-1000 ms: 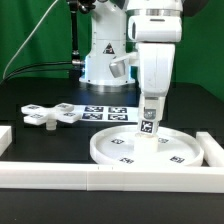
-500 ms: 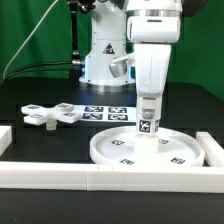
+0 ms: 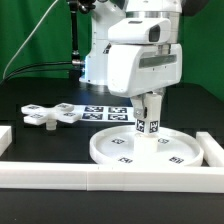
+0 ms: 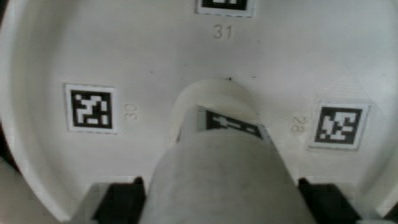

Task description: Assemble round table

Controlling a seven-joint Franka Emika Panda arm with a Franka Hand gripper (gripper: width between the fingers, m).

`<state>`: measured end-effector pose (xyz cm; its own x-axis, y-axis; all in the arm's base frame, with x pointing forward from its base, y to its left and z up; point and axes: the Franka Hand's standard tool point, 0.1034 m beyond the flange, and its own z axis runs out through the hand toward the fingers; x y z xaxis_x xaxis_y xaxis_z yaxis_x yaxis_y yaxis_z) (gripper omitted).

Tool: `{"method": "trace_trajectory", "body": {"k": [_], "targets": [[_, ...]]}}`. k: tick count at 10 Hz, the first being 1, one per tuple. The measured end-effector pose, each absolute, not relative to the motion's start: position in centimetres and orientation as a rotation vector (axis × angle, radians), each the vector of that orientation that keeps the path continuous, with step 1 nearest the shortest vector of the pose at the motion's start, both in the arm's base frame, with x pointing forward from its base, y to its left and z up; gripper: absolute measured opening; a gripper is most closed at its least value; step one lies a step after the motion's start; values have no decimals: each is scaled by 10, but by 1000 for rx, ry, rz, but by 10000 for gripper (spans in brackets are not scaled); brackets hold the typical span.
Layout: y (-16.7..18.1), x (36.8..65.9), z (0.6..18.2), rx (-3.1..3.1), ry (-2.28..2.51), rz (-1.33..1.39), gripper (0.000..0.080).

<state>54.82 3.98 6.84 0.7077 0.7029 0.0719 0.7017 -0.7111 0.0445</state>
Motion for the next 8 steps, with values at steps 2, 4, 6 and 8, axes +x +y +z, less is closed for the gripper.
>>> {"method": "trace_trajectory", "body": {"k": [2,4,6,8], "targets": [[40,549,68,2958,1020,144,406],[40,549,68,3035,797,145,406],[39,549,68,3093,591,146,406],[38,548,67,3170,190,145,406]]}}
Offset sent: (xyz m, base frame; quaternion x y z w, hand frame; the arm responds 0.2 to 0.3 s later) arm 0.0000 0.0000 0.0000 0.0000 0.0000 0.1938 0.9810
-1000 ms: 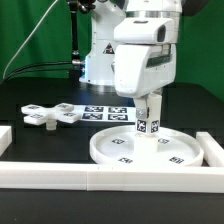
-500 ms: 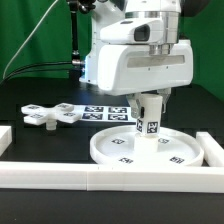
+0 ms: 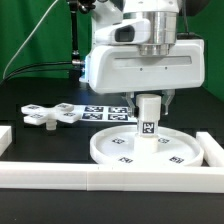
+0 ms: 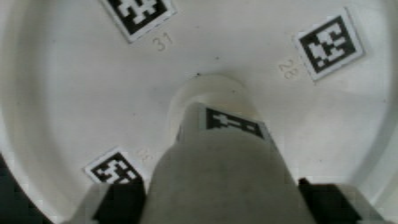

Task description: Assemble round table

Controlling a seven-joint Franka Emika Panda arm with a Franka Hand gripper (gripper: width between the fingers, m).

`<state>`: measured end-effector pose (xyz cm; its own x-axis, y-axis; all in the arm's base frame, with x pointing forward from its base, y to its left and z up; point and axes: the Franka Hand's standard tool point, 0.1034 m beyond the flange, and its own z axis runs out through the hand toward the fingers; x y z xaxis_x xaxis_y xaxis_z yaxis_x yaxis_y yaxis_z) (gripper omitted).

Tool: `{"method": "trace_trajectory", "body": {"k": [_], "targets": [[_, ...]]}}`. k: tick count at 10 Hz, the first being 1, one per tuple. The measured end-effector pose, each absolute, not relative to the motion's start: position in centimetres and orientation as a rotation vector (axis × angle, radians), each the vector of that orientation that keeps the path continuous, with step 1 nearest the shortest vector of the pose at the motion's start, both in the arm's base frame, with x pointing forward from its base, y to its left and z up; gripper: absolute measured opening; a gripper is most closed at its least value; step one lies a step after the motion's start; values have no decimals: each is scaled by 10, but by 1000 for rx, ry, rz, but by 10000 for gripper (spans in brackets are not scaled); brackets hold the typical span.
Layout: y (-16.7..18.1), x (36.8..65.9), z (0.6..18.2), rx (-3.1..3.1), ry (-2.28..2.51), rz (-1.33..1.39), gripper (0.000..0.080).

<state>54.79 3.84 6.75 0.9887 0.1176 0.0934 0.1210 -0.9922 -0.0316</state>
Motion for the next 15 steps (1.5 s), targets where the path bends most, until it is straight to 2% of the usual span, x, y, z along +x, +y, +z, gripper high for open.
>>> {"method": "trace_trajectory", "body": {"k": [5,10,15], "targets": [[38,547,66,-2982,715,-119,406],[41,545,66,-2684,1419,-50,407],[38,545,66,-2460,1716,-10,407]]}}
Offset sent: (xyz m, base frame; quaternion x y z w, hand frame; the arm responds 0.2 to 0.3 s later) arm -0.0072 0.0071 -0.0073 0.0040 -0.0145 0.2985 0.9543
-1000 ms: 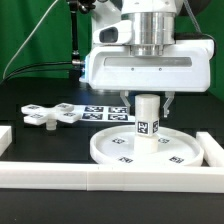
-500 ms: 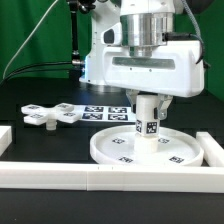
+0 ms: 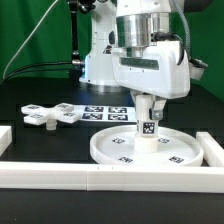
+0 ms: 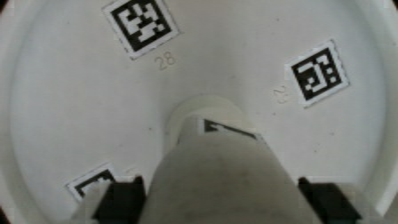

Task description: Assemble round table

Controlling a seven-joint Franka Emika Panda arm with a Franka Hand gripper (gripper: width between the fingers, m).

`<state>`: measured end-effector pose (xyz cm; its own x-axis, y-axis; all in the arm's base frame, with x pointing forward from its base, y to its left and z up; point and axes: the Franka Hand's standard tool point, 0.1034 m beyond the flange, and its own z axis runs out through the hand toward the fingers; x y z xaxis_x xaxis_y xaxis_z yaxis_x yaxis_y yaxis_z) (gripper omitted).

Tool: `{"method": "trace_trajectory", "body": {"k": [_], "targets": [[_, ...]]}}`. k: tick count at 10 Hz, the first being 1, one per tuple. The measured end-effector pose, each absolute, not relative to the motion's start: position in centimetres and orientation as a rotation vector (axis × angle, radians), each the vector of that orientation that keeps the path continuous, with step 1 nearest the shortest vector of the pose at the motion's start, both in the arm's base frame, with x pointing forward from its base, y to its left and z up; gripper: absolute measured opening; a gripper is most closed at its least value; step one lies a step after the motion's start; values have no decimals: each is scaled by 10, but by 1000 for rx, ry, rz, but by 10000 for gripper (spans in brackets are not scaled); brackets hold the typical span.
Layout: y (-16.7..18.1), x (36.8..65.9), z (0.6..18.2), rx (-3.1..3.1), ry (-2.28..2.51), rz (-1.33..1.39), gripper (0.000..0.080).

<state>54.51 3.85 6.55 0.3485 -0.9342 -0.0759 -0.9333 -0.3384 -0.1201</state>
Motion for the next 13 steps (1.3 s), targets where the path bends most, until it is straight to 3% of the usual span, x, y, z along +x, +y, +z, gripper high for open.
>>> {"method": "trace_trajectory", "body": {"k": [2,3,5,13], "targets": [[39,545,65,-2516,1633,-16,416],[39,546,66,-2556,1569,-22,594],[40,546,66,-2711,1300,-47,637],[43,550,68,-2998,407,-118,649]]}}
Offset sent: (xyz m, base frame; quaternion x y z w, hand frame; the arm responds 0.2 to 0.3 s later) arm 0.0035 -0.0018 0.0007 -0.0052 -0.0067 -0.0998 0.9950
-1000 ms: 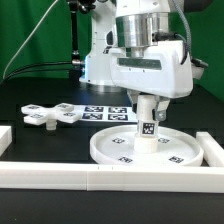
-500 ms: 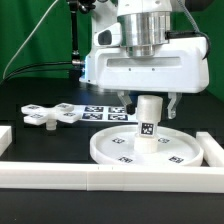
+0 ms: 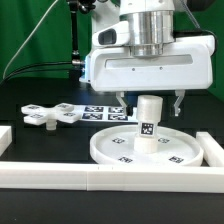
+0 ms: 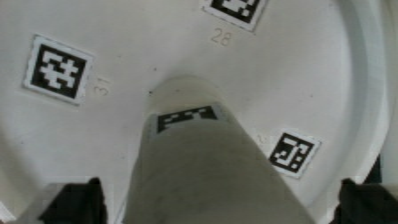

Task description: Assemble round table

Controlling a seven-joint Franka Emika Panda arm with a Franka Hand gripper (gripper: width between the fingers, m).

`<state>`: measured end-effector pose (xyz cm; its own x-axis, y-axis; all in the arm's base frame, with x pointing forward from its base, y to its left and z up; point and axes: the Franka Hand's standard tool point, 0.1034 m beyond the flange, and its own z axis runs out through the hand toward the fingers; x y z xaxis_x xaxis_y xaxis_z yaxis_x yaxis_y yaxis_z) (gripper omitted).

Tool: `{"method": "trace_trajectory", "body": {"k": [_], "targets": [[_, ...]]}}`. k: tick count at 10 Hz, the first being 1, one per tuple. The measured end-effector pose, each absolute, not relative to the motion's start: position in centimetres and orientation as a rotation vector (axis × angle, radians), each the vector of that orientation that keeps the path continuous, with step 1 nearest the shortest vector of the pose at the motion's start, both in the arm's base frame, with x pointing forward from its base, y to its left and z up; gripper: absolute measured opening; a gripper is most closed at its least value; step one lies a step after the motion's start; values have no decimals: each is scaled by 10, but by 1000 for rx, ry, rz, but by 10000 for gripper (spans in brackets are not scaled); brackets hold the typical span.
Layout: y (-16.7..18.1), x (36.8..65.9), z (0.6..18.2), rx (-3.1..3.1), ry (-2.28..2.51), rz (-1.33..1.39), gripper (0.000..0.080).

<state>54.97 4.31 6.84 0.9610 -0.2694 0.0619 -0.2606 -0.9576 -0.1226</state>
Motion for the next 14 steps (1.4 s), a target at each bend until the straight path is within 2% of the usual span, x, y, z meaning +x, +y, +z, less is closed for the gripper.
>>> {"method": "trace_trajectory", "body": {"k": [6,14], "targets": [[48,548,70,-3041,-485,-90,649],[46,551,71,-2808,-1432,-83,649]]}}
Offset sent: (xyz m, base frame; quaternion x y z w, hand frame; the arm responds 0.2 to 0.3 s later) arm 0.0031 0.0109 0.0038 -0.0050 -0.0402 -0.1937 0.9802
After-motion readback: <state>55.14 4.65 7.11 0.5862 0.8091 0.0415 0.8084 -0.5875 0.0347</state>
